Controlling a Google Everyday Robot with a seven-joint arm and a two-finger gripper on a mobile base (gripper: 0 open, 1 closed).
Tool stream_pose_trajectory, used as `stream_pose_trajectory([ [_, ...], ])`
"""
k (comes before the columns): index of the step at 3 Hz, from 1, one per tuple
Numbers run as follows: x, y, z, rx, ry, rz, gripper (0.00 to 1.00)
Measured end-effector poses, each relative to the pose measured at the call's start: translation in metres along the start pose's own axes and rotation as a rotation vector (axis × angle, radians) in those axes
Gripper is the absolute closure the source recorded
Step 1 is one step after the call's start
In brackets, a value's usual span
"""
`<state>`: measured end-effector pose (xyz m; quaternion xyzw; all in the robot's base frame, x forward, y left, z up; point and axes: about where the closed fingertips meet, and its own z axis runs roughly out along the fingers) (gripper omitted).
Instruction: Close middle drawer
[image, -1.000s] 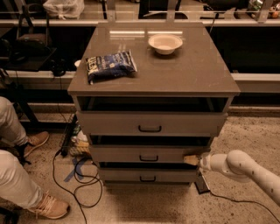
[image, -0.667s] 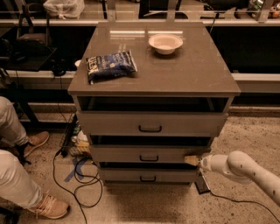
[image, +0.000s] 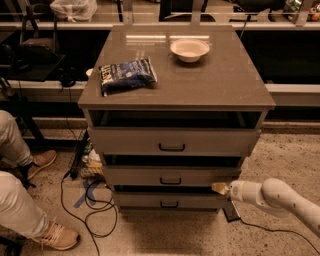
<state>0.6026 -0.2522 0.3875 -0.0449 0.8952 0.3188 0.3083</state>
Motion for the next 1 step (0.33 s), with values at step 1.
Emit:
stream_pose_trajectory([
  [1, 0.0355, 0.0038, -0.0253, 0.006, -0.006, 0.098, 1.0],
])
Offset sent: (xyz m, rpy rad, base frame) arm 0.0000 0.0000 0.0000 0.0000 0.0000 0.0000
